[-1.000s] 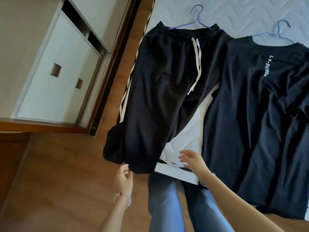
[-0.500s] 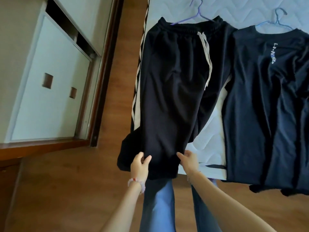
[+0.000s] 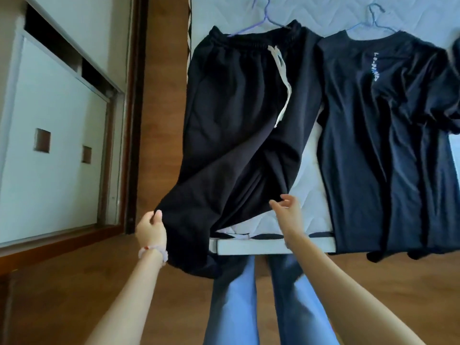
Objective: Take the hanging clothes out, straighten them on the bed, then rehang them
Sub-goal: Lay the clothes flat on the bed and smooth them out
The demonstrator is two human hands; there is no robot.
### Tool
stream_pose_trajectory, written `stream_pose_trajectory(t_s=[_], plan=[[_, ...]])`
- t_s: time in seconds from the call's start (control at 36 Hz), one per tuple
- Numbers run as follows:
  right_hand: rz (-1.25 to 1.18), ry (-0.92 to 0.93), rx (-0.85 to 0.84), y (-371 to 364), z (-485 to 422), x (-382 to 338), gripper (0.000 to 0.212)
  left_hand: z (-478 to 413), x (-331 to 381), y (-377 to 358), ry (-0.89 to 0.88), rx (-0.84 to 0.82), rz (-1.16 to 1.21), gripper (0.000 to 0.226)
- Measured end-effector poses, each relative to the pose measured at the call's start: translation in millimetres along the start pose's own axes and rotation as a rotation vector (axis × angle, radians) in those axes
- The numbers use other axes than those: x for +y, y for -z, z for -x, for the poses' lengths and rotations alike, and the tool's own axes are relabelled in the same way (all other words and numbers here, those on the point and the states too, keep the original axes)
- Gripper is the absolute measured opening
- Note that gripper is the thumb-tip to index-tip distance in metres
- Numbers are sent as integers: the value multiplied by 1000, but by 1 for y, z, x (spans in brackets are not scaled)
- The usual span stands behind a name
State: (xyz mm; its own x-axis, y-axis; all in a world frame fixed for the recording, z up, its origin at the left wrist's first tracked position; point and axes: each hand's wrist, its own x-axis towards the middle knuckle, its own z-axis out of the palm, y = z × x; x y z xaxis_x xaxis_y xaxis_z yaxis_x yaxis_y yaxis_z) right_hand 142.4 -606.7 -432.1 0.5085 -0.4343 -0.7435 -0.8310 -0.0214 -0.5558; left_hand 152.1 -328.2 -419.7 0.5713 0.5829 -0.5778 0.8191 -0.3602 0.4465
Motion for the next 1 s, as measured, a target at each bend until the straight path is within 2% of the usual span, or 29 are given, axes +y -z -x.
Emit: stream_pose_trajectory(t_s=[0.08, 0.14, 0.22, 0.28, 0.33, 0.39, 0.42, 0.47, 0.53, 0.61, 0.69, 0.72, 0.78, 0.86, 0.94, 1.0], plan=[[-73, -104, 36, 18, -25, -4, 66, -2, 2, -5, 17, -91, -33, 37], [-82, -125, 3, 20, -37, -7, 70, 1, 1, -9, 56, -159, -38, 39], [-145, -138, -32, 19, -48, -10, 55, 4, -7, -16, 69, -215, -104, 38], [-201, -142, -78, 19, -50, -13, 31, 9, -11, -21, 24, -161, -187, 29], [-212, -128, -94, 20, -48, -14, 13, 19, -10, -26, -118, 0, -288, 24], [-218, -120, -90, 22, -44, -15, 22, 35, -1, -33, -398, 123, -371, 27], [-224, -113, -90, 24, -42, -15, 29, 45, 5, -38, -551, 118, -377, 27], [-226, -97, -98, 29, -35, -16, 29, 65, 15, -56, -817, -6, -407, 27], [-232, -75, -115, 34, -30, -17, 31, 81, 22, -81, -934, -193, -478, 35], [-244, -31, -168, 44, -26, -21, 29, 98, 30, -123, -773, -331, -528, 62], [-241, -7, -218, 55, -25, -32, 27, 100, 40, -149, -639, -243, -628, 78], [-237, 4, -239, 59, -25, -36, 22, 100, 42, -154, -622, -197, -643, 76], [-239, 18, -284, 69, -25, -41, 10, 103, 48, -157, -623, -142, -655, 56], [-263, 53, -348, 85, -25, -52, 9, 116, 59, -156, -687, -128, -656, 39], [-274, 114, -416, 95, -25, -67, 14, 141, 65, -152, -634, -237, -592, 25], [-263, 155, -477, 100, -23, -76, 24, 164, 68, -151, -556, -354, -435, 20]])
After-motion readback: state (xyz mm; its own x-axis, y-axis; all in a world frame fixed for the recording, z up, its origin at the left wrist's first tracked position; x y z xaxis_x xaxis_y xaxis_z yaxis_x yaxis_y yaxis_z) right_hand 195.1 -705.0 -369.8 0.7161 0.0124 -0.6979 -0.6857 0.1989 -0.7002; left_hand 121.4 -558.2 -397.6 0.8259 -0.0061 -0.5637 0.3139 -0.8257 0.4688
